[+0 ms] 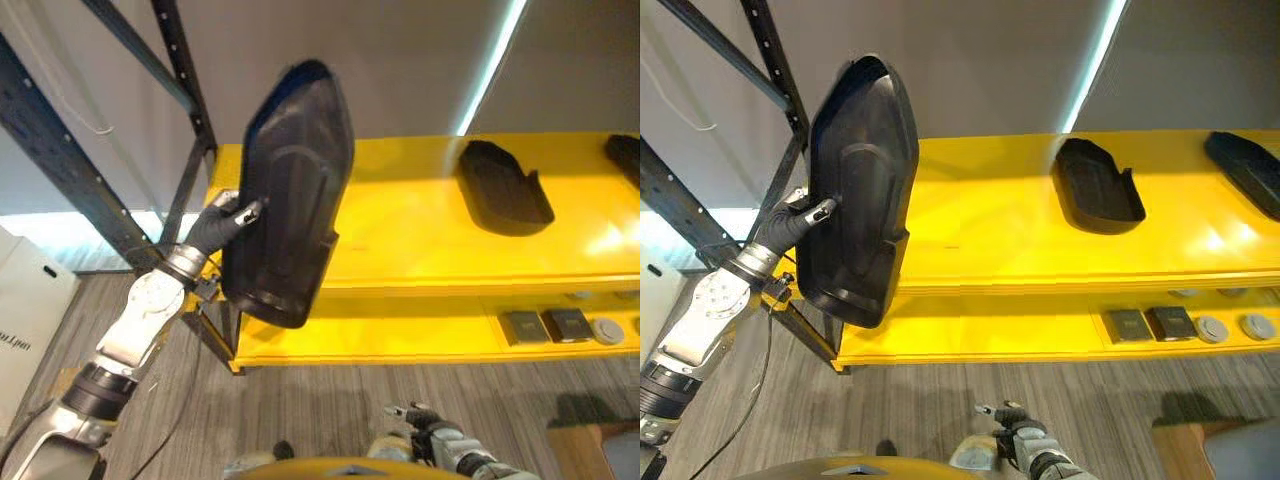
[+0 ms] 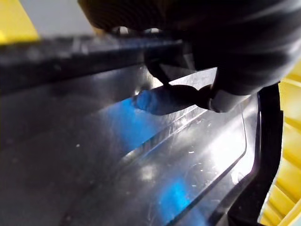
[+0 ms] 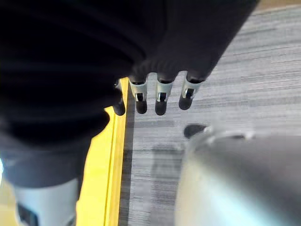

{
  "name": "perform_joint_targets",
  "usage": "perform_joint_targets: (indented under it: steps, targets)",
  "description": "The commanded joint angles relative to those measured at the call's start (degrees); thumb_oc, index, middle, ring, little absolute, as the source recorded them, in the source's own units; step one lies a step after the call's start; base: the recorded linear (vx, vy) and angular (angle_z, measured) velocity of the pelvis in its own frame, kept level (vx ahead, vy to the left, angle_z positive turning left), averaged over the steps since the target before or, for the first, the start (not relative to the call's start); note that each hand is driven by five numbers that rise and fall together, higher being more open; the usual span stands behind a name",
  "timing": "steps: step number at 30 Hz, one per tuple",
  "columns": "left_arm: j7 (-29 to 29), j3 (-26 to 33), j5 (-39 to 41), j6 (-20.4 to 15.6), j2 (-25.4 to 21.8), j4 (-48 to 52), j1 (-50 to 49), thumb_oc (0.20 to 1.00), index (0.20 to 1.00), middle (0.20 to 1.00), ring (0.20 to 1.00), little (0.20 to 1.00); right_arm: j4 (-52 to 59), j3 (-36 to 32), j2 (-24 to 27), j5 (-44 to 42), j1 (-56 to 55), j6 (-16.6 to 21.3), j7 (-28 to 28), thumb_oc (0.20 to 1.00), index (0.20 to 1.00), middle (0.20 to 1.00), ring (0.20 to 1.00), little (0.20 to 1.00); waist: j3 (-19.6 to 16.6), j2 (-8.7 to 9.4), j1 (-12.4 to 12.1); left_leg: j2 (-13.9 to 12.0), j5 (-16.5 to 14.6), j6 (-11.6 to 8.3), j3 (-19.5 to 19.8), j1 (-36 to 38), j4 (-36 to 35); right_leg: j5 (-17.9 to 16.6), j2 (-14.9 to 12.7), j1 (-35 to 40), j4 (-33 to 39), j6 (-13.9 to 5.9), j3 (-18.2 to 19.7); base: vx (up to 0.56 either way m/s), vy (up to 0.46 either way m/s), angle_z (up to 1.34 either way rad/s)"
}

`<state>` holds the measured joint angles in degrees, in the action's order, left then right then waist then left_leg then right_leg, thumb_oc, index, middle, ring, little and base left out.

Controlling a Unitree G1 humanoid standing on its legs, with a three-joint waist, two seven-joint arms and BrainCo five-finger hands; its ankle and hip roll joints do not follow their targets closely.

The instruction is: Move parts from the plastic box to the shelf.

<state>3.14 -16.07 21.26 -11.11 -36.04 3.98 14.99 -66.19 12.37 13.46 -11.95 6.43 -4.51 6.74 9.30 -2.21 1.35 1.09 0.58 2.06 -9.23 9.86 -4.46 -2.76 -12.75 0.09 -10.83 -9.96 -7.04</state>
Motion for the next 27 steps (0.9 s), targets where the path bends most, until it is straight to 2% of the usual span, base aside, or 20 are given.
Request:
perform_joint_targets:
  steps: [1,4,7,8,11,12,14,20,23,24,27]
  targets:
    - [-2.8,2.1,2.5,-3.5,2.9,2.1,3.2,0.200,0.200,0.200,0.200,0.200,-3.5,0.1,2.3,-0.1,-1.7,-0.8,1.8,1.000,1.000,1.000,1.000,1.000,-0.9,-0.15,1.2,-0.5,-4.1,1.14,2.0,-1.6,0.5,0.8,4.9,1.6,2.5,1.81,0.8,0.05,0.032,-0.09]
    - [-4.3,1.8,2.0,-2.2,4.0,0.9,4.4,0.200,0.200,0.200,0.200,0.200,-4.5,-0.6,2.8,0.3,-3.5,-2.7,-0.4,1.000,1.000,1.000,1.000,1.000,-1.0,0.73,2.6,0.1,-4.7,1.28,2.3,-1.2,0.3,1.0,7.3,1.2,6.0,2.61,2.9,0.07,-0.069,0.05]
    - [-4.9,1.6,2.1,-1.7,4.2,0.1,5.3,0.200,0.200,0.200,0.200,0.200,-4.9,-0.7,3.1,1.0,-3.9,-3.3,-1.6,1.000,1.000,1.000,1.000,1.000,-0.9,0.99,3.2,0.1,-5.0,1.29,2.3,-0.9,0.3,0.9,8.0,1.3,7.2,2.99,4.0,0.07,-0.097,-0.03]
    - [-5.5,2.0,3.6,0.7,5.3,-2.0,6.4,0.200,0.200,0.200,0.200,0.200,-5.9,-0.1,3.8,3.7,-5.4,-4.6,-4.7,1.000,1.000,1.000,1.000,1.000,-1.2,1.66,3.9,0.3,-5.1,1.03,1.8,-0.9,0.0,-0.1,8.9,2.2,10.8,3.47,5.1,0.11,-0.174,-0.02]
    - [-6.0,2.1,4.4,1.8,5.9,-4.0,7.1,0.200,0.200,0.200,0.200,0.200,-6.1,0.5,3.9,3.1,-6.7,-4.5,-6.1,1.000,1.000,1.000,1.000,1.000,-1.3,2.00,4.5,0.1,-5.0,0.73,1.1,-0.8,-0.1,-0.5,9.4,2.8,12.4,3.61,5.7,0.12,-0.151,-0.01]
    - [-6.4,2.4,4.1,3.9,6.3,-6.1,7.8,0.200,0.200,0.200,0.200,0.200,-5.8,0.8,4.1,2.8,-7.5,-5.0,-6.9,1.000,1.000,1.000,1.000,1.000,-1.4,2.15,5.2,0.0,-4.9,0.53,0.6,-0.8,-0.4,-0.7,9.9,3.3,13.5,3.85,6.1,0.15,-0.150,-0.13]
    - [-8.5,2.0,3.1,5.4,6.0,-12.0,11.0,0.200,0.200,0.200,0.200,0.200,-5.0,1.2,4.6,2.6,-8.5,-5.5,-8.1,1.000,1.000,1.000,1.000,1.000,-1.0,1.99,6.5,0.2,-4.5,0.30,-0.8,-1.8,-0.5,-1.0,10.7,2.9,14.7,4.04,6.6,0.11,-0.170,-0.13]
    - [-11.7,2.0,3.8,4.6,3.2,-24.6,20.8,0.200,0.200,0.200,0.200,0.200,-2.9,3.7,6.4,0.6,-5.6,-6.2,-9.7,1.000,1.000,1.000,1.000,1.000,1.8,1.25,8.1,-0.4,-2.9,-0.76,-2.0,-5.8,-0.5,-1.8,11.6,-0.4,15.3,4.35,7.5,-0.04,-0.076,-0.15]
    - [-12.5,1.7,4.4,4.5,2.6,-27.5,23.3,0.200,0.200,0.200,0.200,0.200,-2.5,4.4,6.8,-0.1,-4.5,-5.8,-9.4,1.000,1.000,1.000,1.000,1.000,2.8,1.14,8.5,-0.6,-2.5,-1.02,-2.2,-6.6,-0.5,-1.9,11.6,-1.2,15.2,4.46,7.7,-0.08,-0.024,-0.18]
    - [-13.4,1.2,6.1,4.3,1.6,-32.2,27.4,0.200,0.200,0.200,0.200,0.200,-1.7,5.3,8.0,-1.9,-2.8,-5.6,-9.0,1.000,1.000,1.000,1.000,1.000,4.6,0.73,9.1,-1.1,-1.9,-1.48,-2.6,-7.9,-0.5,-2.0,11.6,-2.4,15.2,4.70,8.0,-0.11,-0.003,-0.12]
    - [-13.8,0.1,4.7,5.3,0.3,-35.9,30.7,0.200,0.200,0.200,0.200,0.200,-1.3,5.3,8.7,-1.6,-1.8,-5.9,-9.2,1.000,1.000,1.000,1.000,1.000,6.0,0.23,9.9,-1.6,-1.4,-2.06,-2.8,-8.5,-0.5,-2.1,11.6,-3.0,15.3,4.85,8.3,-0.04,0.003,-0.11]
